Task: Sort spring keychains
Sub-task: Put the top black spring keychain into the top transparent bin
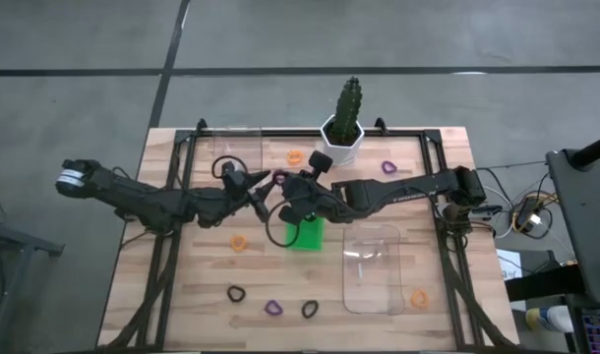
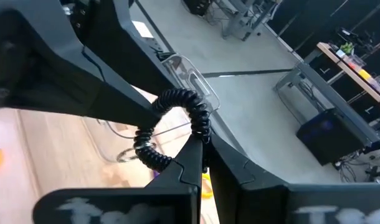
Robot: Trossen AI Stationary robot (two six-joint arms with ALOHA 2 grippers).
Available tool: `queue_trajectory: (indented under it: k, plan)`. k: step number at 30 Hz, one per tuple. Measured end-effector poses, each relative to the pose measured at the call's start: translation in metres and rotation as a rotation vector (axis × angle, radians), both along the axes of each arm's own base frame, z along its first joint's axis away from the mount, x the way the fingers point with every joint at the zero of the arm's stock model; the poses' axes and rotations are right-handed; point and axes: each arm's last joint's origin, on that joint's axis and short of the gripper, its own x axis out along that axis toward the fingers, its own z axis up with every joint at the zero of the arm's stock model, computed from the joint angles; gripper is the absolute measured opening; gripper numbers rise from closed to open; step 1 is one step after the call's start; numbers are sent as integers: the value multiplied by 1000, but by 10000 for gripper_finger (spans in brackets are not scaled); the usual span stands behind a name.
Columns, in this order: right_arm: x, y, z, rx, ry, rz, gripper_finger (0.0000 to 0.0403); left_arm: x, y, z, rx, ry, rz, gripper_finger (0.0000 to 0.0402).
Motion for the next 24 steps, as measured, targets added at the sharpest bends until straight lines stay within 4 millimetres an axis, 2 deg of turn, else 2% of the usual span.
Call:
queue_trajectory:
  k: [11, 24]
  plan:
    - [-1, 8, 0, -3, 3, 22, 13, 14, 6, -7, -25, 18, -11, 142]
    - [-1, 8, -1, -5, 17, 23, 13, 13, 8, -4, -59, -21, -2, 132]
